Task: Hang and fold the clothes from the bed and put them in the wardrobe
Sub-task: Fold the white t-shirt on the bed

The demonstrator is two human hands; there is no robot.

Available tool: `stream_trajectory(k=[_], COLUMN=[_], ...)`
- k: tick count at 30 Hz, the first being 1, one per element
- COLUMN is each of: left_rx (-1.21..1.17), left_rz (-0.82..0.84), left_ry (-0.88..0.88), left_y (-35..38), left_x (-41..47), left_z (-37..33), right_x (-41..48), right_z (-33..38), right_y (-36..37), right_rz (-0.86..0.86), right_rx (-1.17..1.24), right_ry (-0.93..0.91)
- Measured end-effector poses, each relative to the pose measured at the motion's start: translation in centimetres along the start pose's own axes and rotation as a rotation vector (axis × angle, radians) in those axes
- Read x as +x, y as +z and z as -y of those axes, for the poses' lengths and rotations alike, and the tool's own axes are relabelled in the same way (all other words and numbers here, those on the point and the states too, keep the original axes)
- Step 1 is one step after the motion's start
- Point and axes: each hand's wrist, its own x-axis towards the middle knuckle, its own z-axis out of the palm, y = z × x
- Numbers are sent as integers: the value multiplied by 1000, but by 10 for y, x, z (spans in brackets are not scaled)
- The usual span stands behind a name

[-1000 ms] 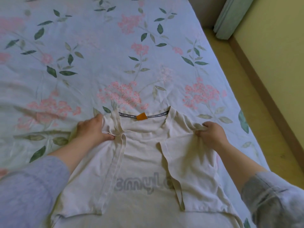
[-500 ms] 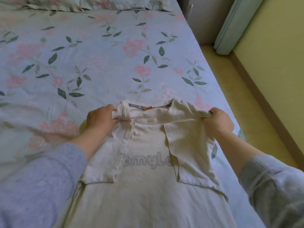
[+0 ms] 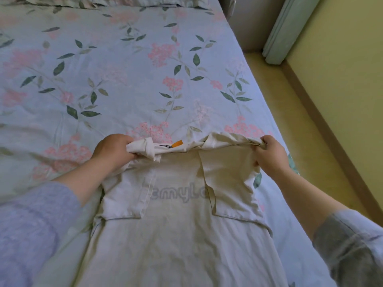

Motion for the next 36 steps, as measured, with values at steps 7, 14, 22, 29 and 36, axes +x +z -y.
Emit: stream_trajectory(k=[7,14,22,29,36], left_rx=[-85,-186,-234,-258,-210], left_rz=[-82,-111,-115,-127,-90], left_ry=[7,43,91,90,0], left_y=[-15,-37,-52,-52,0], left_x=[-47,-98,-176,-268,-365], left_z=[-3,6,4,16,31], right_x=[-52,-99,-180,-259,-343], right_z=[-9,-5,-24,-50,-108], right_y=[-13,-40,-65,-78,-85], right_rz=[54,11,-32,-4,66], right_rx=[383,428,406,375,225], right_ry=[134,103,102,59,43])
